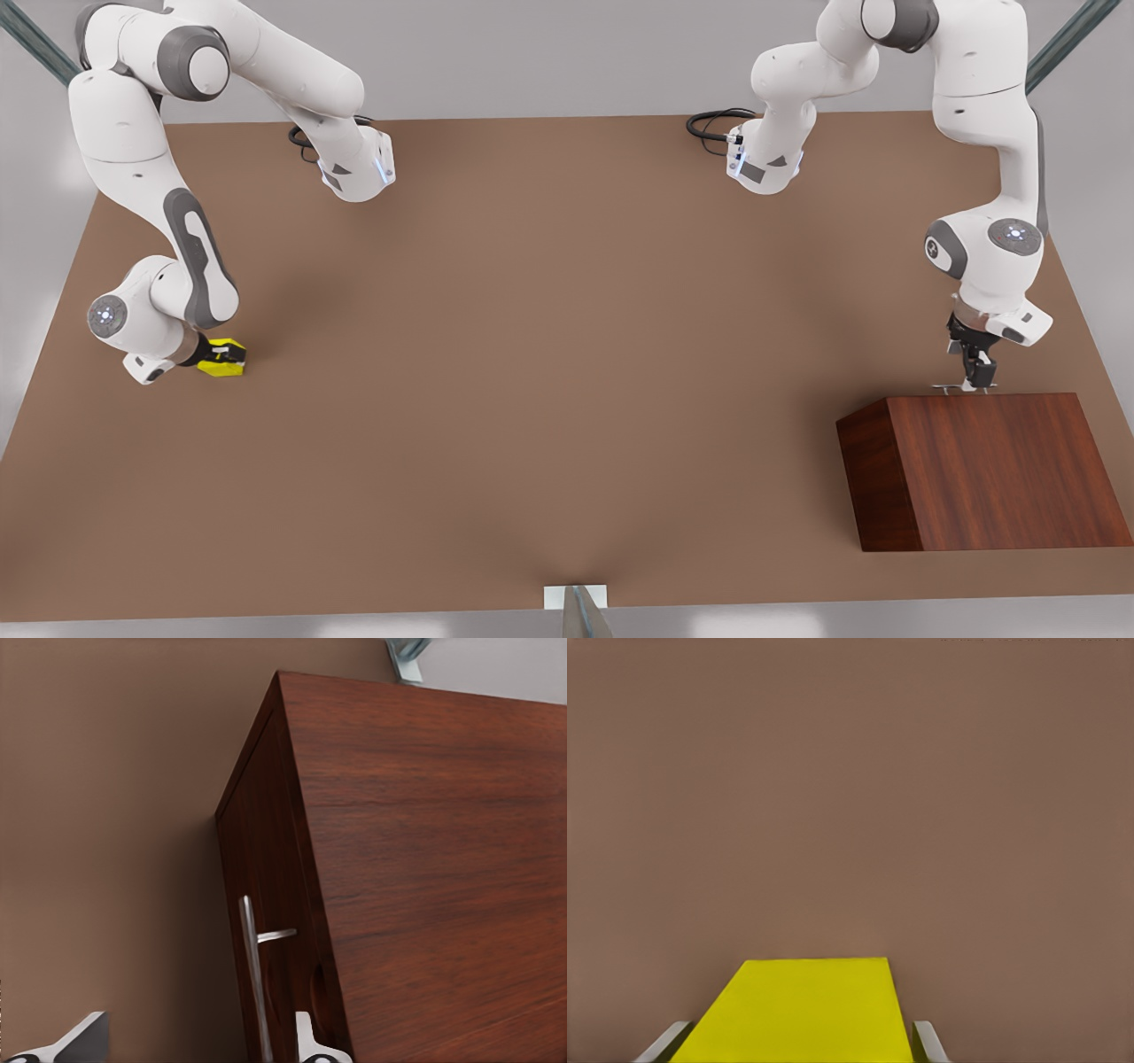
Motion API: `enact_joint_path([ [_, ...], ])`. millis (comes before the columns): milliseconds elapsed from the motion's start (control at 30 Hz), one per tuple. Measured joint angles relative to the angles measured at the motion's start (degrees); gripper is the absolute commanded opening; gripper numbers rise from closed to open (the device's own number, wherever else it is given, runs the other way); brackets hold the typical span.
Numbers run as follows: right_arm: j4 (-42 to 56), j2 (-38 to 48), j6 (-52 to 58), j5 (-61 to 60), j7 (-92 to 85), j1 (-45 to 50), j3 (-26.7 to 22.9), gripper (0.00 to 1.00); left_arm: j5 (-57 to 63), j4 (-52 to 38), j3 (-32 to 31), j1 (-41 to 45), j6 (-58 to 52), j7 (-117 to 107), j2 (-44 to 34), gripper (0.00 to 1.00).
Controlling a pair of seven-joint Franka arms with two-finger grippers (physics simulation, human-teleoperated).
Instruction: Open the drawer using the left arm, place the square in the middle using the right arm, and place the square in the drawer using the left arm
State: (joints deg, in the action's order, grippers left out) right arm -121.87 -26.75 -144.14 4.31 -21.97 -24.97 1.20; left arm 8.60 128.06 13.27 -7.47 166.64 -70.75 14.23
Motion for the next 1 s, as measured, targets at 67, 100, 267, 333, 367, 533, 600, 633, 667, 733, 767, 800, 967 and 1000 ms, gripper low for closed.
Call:
enact_joint_path([
  [67,0.2,-0.1,0.0,0.0,0.0,0.0,0.0,0.71,0.0,0.1,0.0,0.0,-0.3,0.0,0.0,1.0],
  [100,0.1,-0.1,0.0,0.0,0.0,0.0,-0.1,0.7,0.0,0.1,0.0,0.0,-0.5,0.0,0.0,1.0],
  [267,0.4,0.2,0.3,0.0,-0.4,0.1,0.0,0.68,0.0,0.3,0.0,0.0,-1.1,0.0,0.0,1.0],
  [333,0.5,0.3,0.4,0.0,-0.4,0.3,0.0,0.68,0.0,0.4,0.0,0.0,-1.4,0.0,0.0,1.0],
  [367,0.9,0.4,0.7,0.0,-0.4,0.4,0.1,0.68,0.0,0.4,0.0,0.0,-1.4,0.0,0.0,1.0],
  [533,9.4,1.4,10.9,-0.2,2.3,1.2,3.4,0.69,0.0,0.5,0.0,-0.1,-1.8,0.0,0.1,1.0],
  [600,13.9,1.7,12.5,-0.8,3.0,3.5,4.3,0.68,0.0,0.5,0.0,-0.1,-2.5,0.0,0.1,1.0],
  [633,15.0,2.7,13.5,-0.7,2.9,5.3,5.4,0.67,0.0,0.5,0.0,-0.1,-2.8,0.0,0.0,1.0],
  [667,18.4,2.9,18.9,0.8,-0.2,9.7,7.5,0.67,0.0,0.6,0.0,-0.1,-3.1,0.0,0.0,1.0],
  [733,22.6,3.6,20.9,1.1,0.9,14.8,7.9,0.7,0.0,0.7,0.0,-0.1,-5.4,0.0,-1.0,1.0],
  [767,23.9,3.8,23.2,1.1,1.8,16.7,8.0,0.69,0.0,1.0,0.0,-0.1,-6.4,0.0,-1.5,1.0],
  [800,26.5,3.8,27.6,1.1,4.4,20.4,8.0,0.69,0.0,1.1,0.0,-0.1,-7.8,0.0,-2.3,1.0],
  [967,39.7,-0.3,36.9,0.8,17.9,40.3,7.9,0.67,0.0,1.3,0.0,-0.2,-10.0,0.1,-3.2,1.0],
  [1000,45.6,-3.7,40.2,0.7,19.3,44.1,7.9,0.67,0.0,1.5,0.0,-0.3,-10.0,0.1,-3.1,1.0],
])
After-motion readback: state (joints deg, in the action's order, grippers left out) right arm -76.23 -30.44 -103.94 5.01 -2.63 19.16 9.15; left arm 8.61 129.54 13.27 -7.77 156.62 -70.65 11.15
